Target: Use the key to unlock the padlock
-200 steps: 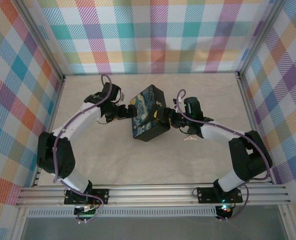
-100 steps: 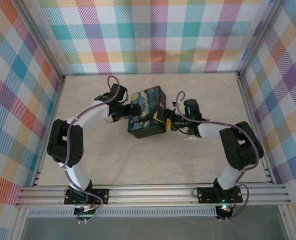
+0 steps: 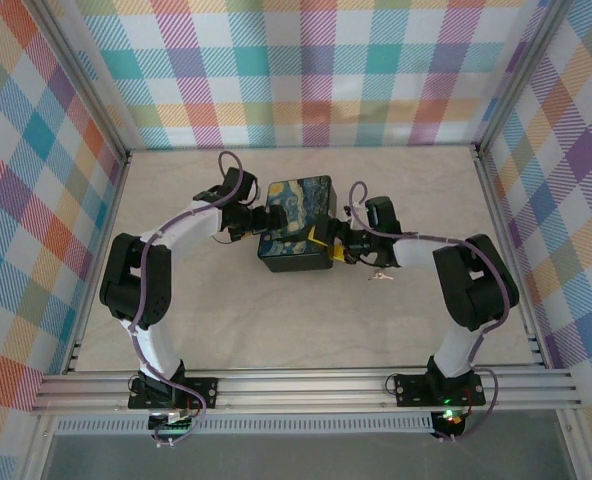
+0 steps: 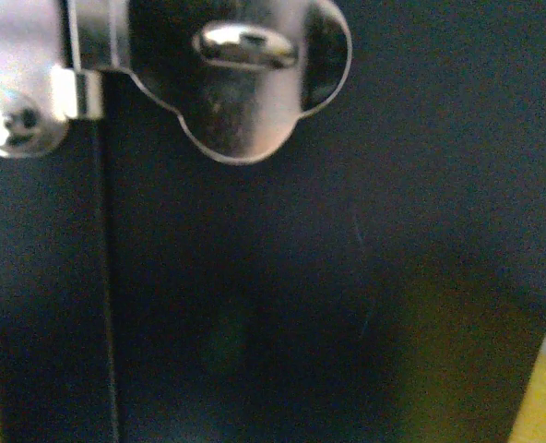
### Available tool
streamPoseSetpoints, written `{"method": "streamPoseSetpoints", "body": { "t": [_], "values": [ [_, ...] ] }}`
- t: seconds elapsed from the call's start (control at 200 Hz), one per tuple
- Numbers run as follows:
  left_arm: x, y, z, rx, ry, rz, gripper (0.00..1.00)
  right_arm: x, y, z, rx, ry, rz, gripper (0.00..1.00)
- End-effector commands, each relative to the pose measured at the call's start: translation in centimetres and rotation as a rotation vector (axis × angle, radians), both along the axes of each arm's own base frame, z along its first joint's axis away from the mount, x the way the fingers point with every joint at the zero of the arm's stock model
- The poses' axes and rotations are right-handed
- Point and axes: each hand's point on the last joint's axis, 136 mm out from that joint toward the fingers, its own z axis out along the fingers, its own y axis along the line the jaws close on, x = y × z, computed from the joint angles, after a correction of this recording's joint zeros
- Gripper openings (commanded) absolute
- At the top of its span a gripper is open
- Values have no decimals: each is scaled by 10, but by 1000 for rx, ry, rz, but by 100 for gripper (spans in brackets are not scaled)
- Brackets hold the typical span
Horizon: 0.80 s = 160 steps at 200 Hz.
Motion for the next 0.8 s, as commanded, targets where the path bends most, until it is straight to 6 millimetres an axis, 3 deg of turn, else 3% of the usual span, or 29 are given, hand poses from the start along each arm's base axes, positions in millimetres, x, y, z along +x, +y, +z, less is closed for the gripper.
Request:
{"method": "streamPoseSetpoints", "body": {
  "t": [0.0,0.49,0.56,0.675,0.795],
  "values": [
    [-16,21,-32,107,111,32,100,3,-7,-16,-89,11,12,97],
    [-10,28,-30,137,109,32,100,-2,-19,-30,-225,53,43,100],
    [-7,24,-17,122,80,10,100,-1,-21,-21,-232,19,42,100],
    [2,26,21,132,-39,-23,100,4,-28,11,-247,-118,48,100],
    [15,52,51,229,-176,31,100,13,-58,43,-318,-281,-18,100]
  ]
}}
